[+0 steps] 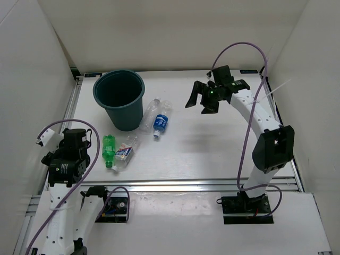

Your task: Put the plastic bottles in the bin

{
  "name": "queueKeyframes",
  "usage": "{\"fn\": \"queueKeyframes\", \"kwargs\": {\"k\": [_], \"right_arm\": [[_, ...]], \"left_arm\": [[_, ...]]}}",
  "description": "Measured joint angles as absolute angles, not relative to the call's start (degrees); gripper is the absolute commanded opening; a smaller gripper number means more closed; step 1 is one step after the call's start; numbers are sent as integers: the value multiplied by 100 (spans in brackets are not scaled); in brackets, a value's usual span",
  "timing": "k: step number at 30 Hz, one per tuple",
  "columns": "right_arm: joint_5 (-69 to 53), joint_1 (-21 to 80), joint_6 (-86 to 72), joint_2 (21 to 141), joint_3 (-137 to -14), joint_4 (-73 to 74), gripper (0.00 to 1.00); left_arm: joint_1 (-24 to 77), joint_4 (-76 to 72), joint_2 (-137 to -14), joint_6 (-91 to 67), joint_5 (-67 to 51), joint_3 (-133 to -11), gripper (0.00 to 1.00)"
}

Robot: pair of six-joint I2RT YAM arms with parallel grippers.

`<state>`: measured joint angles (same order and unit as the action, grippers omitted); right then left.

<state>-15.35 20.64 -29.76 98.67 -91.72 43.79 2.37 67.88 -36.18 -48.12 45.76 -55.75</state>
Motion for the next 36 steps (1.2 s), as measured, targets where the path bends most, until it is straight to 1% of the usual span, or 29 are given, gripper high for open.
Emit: {"fn": "queueKeyframes", "kwargs": {"k": [2,5,9,13,22,36], "right_arm": [[-2165,2067,-2963,10149,-9371,4246,100],[-2967,2126,-2958,10973,-10044,3990,100],[-3444,2283,-2978,12038,-10759,3739,100],[-3605,2403,-3085,12606,-11034,3743,100],[-3653,2386,-3175,13089,-11518,3618,100],[-3839,2362,-3468,14547,-12532,3446,100]], "left_arm": [[237,6790,-3632,-4759,4565,-5577,100],[237,6851,-3739,-4672,4499,-5647,100],[239,6810,-3813,-4386,4305,-5697,100],[239,6761,-3754,-4191,4189,-5697,100],[239,6779,-3701,-4064,3968,-5697,100],[239,6925,-3913,-4027,3789,-5763,100]]}}
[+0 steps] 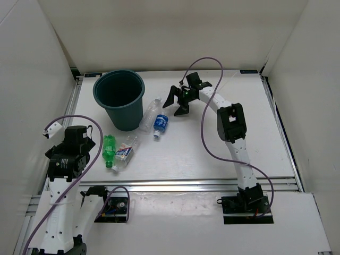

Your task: Put the plastic bottles in the bin

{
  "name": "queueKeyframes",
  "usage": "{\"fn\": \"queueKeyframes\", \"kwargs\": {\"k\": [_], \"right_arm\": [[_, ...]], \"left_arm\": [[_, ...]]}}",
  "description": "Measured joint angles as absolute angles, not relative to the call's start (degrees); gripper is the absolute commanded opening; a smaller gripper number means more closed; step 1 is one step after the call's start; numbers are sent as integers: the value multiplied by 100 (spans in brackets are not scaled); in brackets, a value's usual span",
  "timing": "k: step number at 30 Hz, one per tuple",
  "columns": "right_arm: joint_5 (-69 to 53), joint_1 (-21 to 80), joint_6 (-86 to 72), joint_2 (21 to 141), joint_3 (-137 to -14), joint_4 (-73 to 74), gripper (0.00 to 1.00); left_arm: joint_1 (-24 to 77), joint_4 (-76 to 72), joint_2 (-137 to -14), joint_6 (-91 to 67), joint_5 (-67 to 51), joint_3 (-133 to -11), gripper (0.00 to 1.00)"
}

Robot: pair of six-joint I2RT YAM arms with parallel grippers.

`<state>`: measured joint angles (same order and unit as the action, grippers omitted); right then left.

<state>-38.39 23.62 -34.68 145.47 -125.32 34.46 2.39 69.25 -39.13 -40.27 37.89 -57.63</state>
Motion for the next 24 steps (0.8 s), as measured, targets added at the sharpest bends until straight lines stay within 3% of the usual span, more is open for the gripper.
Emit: {"fn": "queueKeyframes", "kwargs": {"k": [8,17,18,24], "right_arm": [[-4379,2346,-3854,14999,-12934,3017,96],[-5028,2311,-4206,15358,-13010,2615,64],[-5120,2309,-4268,15384,-13010,2580,56],[-5356,2311,-4292,15373,-12835,2453,40]], "left_arm": [[239,6947,-4010,-4027,3684,-5763,100],[239,6941,-4226,-3988,3636,-5763,100],[239,6938,-4235,-3983,3634,-5763,100],[239,6869,-4257,-3929,3610,-5760,100]]}}
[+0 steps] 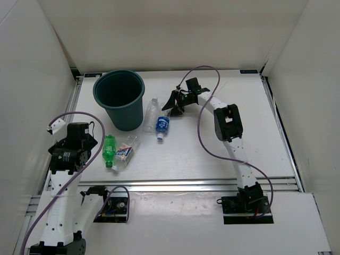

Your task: Put the plastic bottles in the bin

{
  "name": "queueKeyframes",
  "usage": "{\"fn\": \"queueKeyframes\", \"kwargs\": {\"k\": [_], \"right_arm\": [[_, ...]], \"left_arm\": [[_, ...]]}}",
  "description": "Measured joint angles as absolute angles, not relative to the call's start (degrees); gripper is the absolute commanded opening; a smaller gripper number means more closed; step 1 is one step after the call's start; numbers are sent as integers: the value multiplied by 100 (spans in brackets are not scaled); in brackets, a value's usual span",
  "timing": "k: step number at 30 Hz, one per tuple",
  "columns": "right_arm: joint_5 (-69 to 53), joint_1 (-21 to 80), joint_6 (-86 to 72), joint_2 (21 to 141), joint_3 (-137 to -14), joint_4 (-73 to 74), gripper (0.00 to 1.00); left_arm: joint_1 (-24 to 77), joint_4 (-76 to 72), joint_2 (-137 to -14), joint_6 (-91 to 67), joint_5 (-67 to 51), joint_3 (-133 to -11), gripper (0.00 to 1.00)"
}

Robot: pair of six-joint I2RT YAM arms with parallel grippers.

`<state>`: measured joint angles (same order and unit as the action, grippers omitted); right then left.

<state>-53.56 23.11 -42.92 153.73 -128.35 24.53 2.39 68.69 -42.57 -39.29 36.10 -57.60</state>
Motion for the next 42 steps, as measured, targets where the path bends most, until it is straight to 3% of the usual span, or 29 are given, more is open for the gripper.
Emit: {"fn": "queueKeyframes", "kwargs": {"k": [8,13,16,23,29,32,35,36,37,42], "right_arm": [[-5024,2206,-3717,14385,-11581,2777,25],[-4742,2056,-3422,13559,-11548,3131,21],[-4641,2023,-3494,13028,-11955,3153,15],[-4224,2552,-4237,12525,-13590,2130,15],[-2906,3382,-4010,12433,-14090,1116,17],[-2130,3785,-3533,12519,-14175,696,25],[-1629,4077,-3116,12783,-14431,226,55],[-1496,4141,-2950,12846,-14431,121,68],[-1393,4180,-2818,12899,-14431,58,97],[-871,4305,-2204,13039,-14335,178,100]], "left_arm": [[239,6731,-4257,-3828,3597,-5758,100],[239,6665,-4259,-3734,3564,-5734,100],[239,6611,-4254,-3704,3524,-5710,100],[239,6576,-4176,-3667,3094,-5701,100],[239,6932,-4174,-3551,2576,-5907,100],[239,7072,-4150,-3293,2394,-6173,100],[239,7190,-4112,-3094,2276,-6372,100],[239,7210,-4115,-3041,2237,-6418,100],[237,7242,-4132,-2995,2189,-6469,100],[259,7266,-4298,-2783,2112,-6805,100]]}}
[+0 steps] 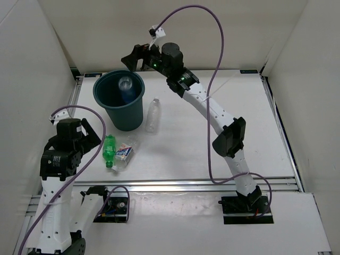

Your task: Put the plastic bottles in the bin

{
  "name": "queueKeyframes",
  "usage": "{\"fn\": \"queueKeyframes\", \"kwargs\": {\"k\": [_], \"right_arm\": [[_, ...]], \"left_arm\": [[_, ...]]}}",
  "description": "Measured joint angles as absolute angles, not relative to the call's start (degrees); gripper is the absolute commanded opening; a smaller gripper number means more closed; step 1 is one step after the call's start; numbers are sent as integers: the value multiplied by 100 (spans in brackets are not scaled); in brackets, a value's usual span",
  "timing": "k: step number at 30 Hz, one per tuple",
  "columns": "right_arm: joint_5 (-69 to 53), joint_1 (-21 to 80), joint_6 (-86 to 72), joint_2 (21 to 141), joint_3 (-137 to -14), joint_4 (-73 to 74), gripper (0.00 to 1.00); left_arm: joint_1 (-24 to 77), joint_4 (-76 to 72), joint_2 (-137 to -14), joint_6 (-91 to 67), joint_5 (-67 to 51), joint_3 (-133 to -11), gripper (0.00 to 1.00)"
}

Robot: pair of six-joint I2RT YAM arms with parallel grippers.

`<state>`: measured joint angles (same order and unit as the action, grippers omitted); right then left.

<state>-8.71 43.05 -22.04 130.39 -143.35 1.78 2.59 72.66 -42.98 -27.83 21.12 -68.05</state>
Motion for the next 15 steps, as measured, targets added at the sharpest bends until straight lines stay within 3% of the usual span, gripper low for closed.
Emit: {"fn": "queueKeyframes", "kwargs": {"k": [7,12,15], "right_arm": [[78,4066,-2303,12116,-13614,1022,100],[-244,2792,-3122,10984,-12508,1579,100],[-548,2158,-3153,11148,-12293,1870,100]], "left_arm": [[283,7070,-4241,-2593,1981,-6873,100],[285,6875,-4032,-2731,1920,-6545,100],[285,6726,-3806,-2842,1883,-6211,100]]}}
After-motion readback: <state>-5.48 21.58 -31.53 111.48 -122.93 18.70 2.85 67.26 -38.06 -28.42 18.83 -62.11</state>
